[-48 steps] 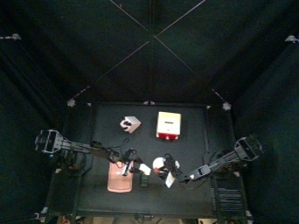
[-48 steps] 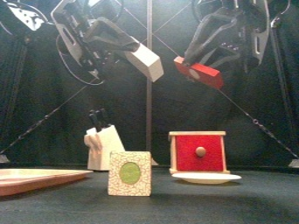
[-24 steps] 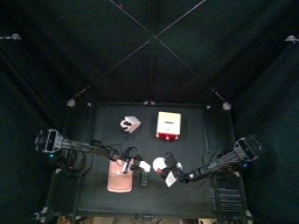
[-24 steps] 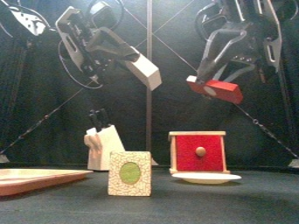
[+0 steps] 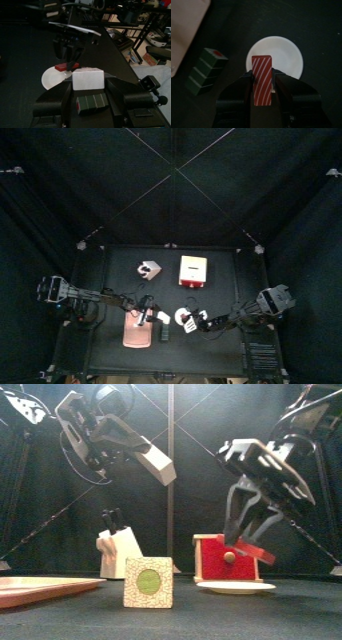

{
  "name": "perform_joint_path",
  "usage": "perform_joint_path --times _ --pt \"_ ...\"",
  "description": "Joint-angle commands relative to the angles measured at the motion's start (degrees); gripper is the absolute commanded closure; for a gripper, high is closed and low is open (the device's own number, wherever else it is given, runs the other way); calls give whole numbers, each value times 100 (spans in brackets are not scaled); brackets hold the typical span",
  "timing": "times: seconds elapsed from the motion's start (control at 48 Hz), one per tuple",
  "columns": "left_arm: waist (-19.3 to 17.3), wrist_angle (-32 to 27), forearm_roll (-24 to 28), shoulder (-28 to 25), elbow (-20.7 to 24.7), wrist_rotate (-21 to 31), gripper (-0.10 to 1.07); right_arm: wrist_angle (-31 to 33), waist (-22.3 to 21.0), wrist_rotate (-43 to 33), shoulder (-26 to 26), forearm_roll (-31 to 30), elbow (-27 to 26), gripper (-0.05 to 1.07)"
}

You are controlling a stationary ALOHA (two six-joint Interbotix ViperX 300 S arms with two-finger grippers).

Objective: Put salmon on small plate

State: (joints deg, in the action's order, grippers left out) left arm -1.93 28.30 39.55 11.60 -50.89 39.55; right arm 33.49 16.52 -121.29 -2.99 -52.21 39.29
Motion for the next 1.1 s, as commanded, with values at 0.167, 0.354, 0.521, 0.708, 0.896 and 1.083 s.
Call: perform_joint_path --times 0.167,0.354,0.521,0.708,0.896,1.083 --pt "0 26 -18 97 70 -9 43 299 -88 -9 62 18 -158 45" --pt "0 26 -18 97 70 -9 43 290 -88 -9 0 -62 -246 44" --pt "0 26 -18 88 70 -9 43 299 -88 0 -53 -62 -264 37" --pt "0 26 -18 88 70 -9 43 325 -88 0 -53 -44 -264 28" --pt "-18 26 -18 88 70 -9 43 325 -88 9 -53 -53 -264 25" --pt "-18 26 -18 88 70 -9 43 334 -88 9 -53 -35 -264 24"
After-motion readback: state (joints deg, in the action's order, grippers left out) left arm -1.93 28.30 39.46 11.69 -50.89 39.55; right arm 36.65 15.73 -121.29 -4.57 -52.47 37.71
